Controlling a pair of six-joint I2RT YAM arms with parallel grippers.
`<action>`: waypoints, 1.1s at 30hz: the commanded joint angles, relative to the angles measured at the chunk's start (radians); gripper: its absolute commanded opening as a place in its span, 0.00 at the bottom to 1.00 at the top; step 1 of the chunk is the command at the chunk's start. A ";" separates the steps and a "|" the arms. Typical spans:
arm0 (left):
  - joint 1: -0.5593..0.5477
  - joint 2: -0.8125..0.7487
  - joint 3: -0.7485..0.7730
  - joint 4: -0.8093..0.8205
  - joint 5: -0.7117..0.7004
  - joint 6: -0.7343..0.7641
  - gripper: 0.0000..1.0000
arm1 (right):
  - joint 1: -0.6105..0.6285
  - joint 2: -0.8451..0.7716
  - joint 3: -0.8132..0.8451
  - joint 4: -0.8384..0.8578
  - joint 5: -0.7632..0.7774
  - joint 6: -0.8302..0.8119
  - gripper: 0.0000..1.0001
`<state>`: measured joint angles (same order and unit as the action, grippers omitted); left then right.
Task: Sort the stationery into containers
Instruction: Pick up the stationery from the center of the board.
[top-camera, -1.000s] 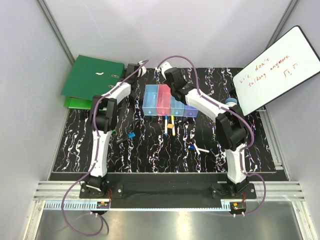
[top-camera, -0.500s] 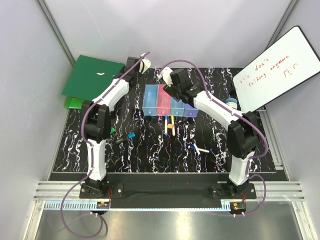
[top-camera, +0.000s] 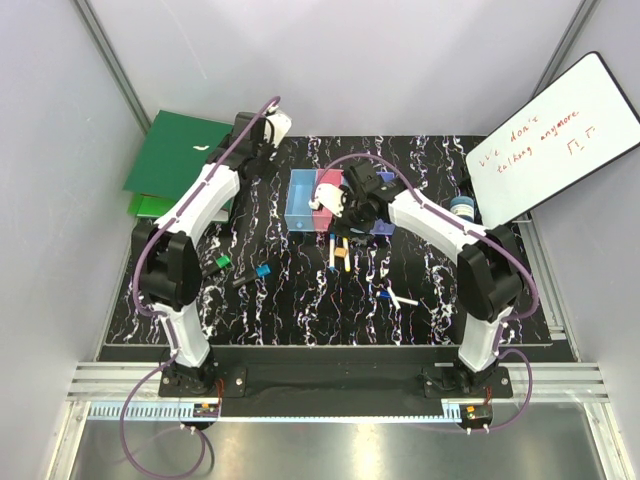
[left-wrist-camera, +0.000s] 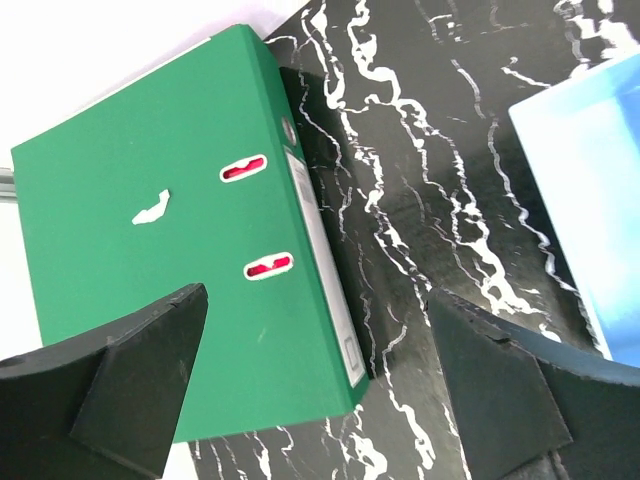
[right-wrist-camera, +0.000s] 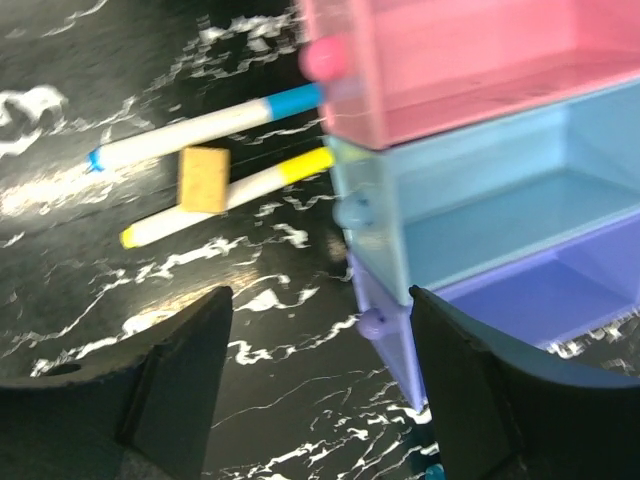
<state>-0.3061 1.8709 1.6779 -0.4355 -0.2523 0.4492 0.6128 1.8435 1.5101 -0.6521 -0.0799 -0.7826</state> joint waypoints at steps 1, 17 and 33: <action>0.005 -0.079 -0.029 -0.008 0.054 -0.041 0.99 | 0.030 0.017 0.002 -0.066 -0.077 -0.092 0.82; 0.012 -0.116 -0.067 -0.009 0.071 -0.073 0.99 | 0.076 0.138 0.027 -0.050 -0.086 -0.024 0.87; 0.016 -0.111 -0.087 0.007 0.071 -0.066 0.99 | 0.093 0.209 0.075 0.000 -0.066 0.022 0.72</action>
<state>-0.2981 1.8072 1.6058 -0.4759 -0.2035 0.3916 0.6941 2.0441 1.5513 -0.6880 -0.1505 -0.7780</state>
